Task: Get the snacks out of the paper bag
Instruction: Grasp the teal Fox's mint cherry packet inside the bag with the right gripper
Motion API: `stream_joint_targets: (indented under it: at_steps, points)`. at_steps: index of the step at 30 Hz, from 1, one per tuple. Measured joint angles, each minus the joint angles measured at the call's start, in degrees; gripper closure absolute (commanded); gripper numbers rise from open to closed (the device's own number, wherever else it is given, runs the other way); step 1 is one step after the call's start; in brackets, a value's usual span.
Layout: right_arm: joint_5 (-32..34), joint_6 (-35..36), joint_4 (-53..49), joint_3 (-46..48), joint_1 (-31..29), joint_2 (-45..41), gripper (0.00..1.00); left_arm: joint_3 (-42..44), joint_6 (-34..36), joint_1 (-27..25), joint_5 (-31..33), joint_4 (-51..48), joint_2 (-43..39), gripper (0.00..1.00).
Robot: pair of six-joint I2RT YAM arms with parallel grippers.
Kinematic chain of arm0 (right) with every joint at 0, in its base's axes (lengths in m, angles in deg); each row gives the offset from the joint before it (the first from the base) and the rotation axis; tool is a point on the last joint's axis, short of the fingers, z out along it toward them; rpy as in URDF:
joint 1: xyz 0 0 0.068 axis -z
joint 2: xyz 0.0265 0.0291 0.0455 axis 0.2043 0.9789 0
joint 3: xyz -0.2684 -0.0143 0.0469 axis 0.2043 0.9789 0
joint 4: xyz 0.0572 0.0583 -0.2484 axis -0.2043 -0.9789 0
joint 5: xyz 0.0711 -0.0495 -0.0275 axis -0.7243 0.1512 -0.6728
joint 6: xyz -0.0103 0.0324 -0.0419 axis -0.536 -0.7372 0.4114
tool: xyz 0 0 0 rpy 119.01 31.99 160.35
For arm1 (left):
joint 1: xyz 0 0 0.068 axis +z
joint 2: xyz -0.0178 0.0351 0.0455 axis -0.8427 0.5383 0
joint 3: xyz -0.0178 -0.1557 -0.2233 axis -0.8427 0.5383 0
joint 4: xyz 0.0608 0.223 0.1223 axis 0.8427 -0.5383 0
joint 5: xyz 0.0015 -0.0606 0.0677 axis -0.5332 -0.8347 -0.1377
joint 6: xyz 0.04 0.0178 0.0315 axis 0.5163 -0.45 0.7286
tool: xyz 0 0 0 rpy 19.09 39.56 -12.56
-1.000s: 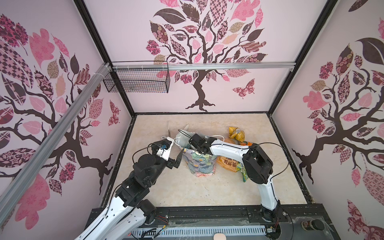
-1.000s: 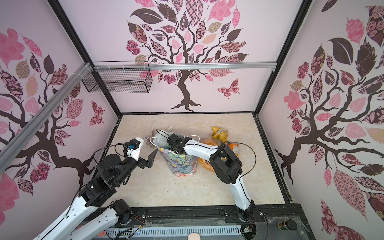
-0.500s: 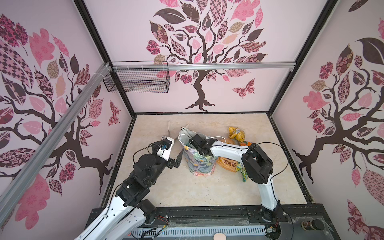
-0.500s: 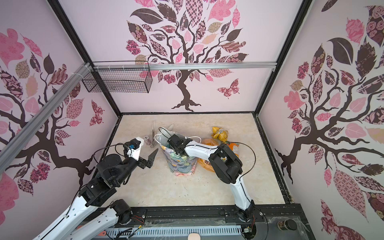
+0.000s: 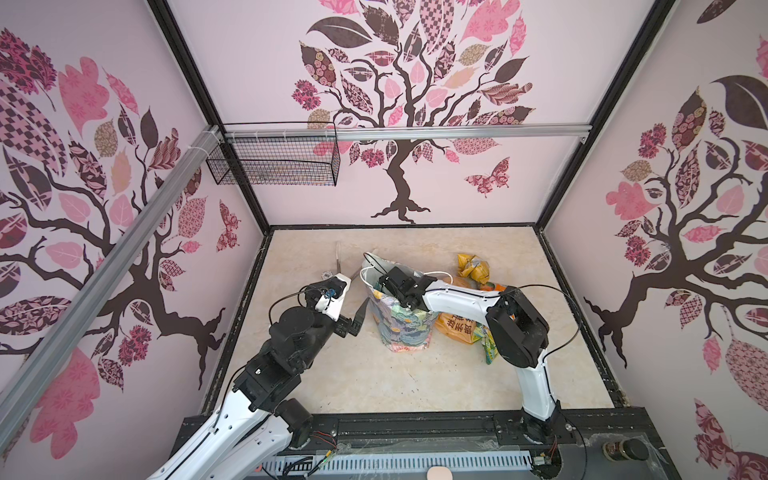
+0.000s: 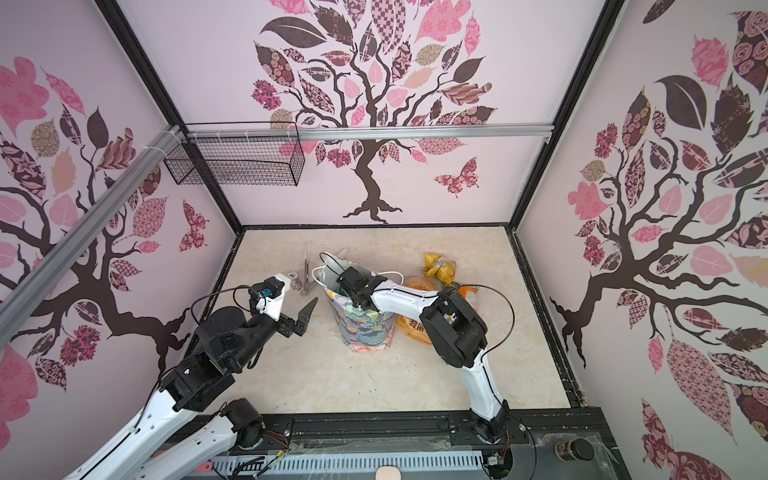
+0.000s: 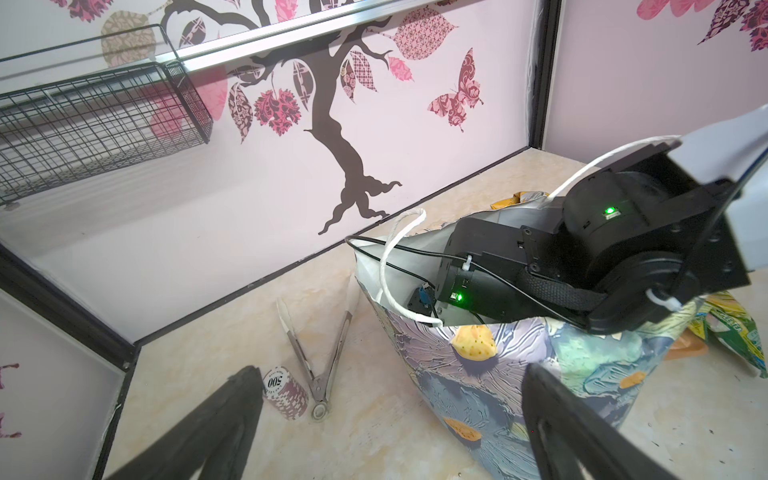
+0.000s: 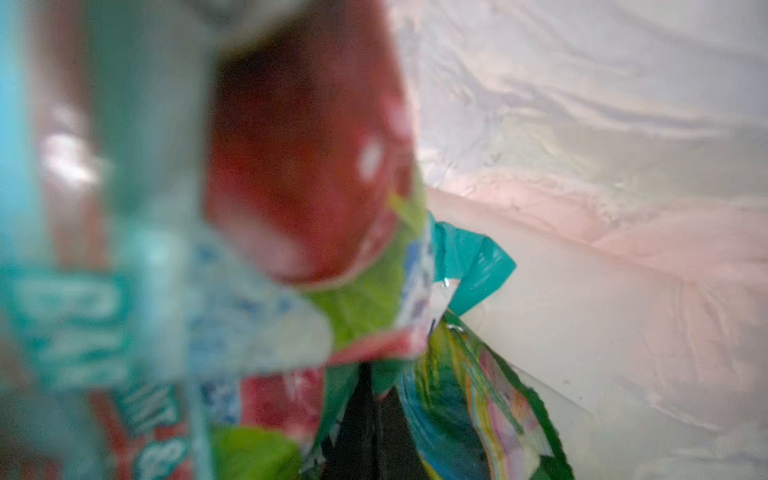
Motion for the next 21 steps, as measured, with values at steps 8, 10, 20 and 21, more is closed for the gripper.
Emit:
stream_joint_targets:
  at_steps: [8, 10, 20, 21]
  points:
    - [-0.1, -0.2, -1.8, 0.0, 0.0, -4.1, 0.98, 0.0, 0.0, 0.0, -0.4, 0.0, 0.2, 0.02]
    - [-0.1, -0.3, -2.0, 0.0, 0.0, -5.1, 0.98, 0.0, 0.0, 0.0, -0.5, 0.0, 0.3, 0.01]
    - [-0.5, -1.3, -2.4, -0.6, 0.1, -8.2, 0.98, 0.0, 0.0, 0.0, -0.9, 0.0, 0.3, 0.02]
    - [-0.5, -1.4, -2.4, -0.6, 0.1, -8.4, 0.98, 0.0, 0.0, 0.0, -0.9, 0.0, 0.3, 0.01]
